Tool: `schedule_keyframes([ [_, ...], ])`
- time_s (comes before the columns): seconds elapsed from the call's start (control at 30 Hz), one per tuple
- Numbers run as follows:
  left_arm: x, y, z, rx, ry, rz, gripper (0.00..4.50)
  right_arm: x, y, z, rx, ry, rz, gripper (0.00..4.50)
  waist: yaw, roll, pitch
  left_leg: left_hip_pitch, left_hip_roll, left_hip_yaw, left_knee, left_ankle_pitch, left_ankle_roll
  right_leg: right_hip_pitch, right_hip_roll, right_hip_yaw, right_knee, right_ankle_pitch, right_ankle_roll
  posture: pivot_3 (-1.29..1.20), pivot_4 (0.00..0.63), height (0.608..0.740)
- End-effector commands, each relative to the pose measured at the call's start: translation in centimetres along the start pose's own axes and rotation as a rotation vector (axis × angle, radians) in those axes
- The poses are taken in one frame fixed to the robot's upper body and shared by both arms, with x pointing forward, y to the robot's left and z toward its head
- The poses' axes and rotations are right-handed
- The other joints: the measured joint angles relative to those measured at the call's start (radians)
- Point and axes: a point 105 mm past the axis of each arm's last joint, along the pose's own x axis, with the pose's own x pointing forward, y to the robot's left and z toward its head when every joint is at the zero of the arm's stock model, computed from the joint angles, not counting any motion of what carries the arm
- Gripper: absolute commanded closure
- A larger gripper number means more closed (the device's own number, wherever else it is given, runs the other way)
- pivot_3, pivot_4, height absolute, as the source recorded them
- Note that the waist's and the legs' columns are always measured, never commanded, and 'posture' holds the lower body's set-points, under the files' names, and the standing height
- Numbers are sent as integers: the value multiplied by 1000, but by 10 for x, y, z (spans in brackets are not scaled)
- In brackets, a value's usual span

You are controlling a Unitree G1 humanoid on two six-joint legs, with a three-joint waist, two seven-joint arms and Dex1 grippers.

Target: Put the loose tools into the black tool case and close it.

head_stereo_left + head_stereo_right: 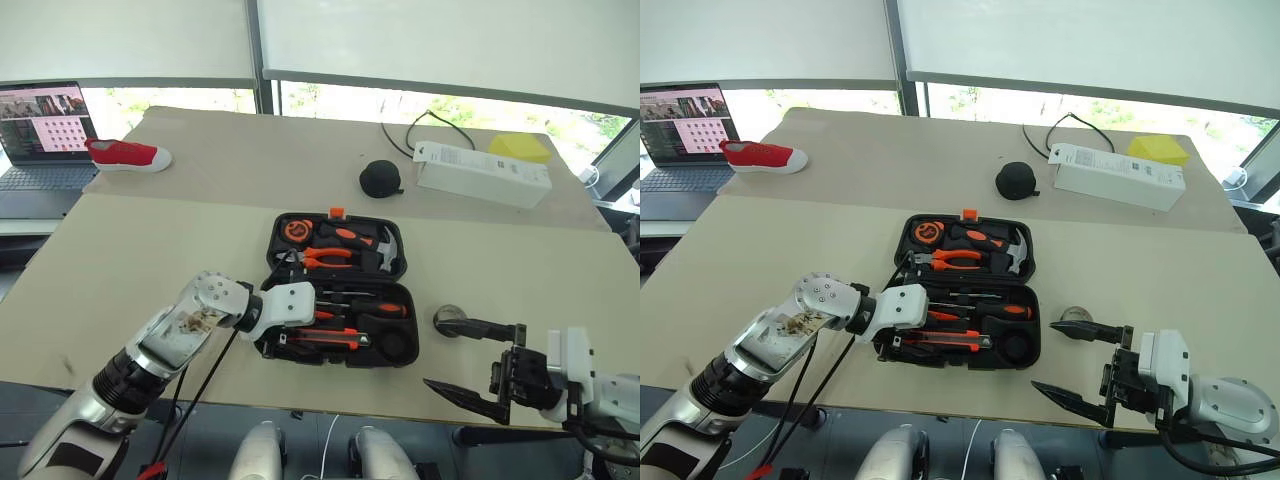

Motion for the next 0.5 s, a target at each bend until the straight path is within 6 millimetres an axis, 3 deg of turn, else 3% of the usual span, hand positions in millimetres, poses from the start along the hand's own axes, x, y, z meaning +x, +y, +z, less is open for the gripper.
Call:
schedule_keyframes([
  [0.03,4,-4,4,25,-68,-30,683,2,-2,5,-30,-19,-4,0,0,0,0,0,0,0,0,0,0,0,0,0,0,0,0,0,150,740],
  [0.1,-5,6,11,33,-130,10,17,3,-3,5,-29,-19,-3,0,0,0,0,0,0,0,0,0,0,0,0,0,0,0,0,0,150,740],
  [0.27,-29,23,25,61,-281,46,17,3,-6,3,-25,-21,-7,0,-1,0,0,-2,0,-1,1,0,0,-1,0,-1,0,0,0,0,150,740],
  [0.37,-42,25,26,62,-368,29,631,3,-8,1,-25,-25,-21,0,-2,0,0,-1,0,-1,1,0,0,-1,0,0,1,0,0,0,150,740],
  [0.5,-41,16,22,91,-390,-25,2012,3,-9,-1,-23,-24,-28,0,-4,0,0,-1,1,0,1,0,0,-1,1,0,1,0,0,0,150,740],
])
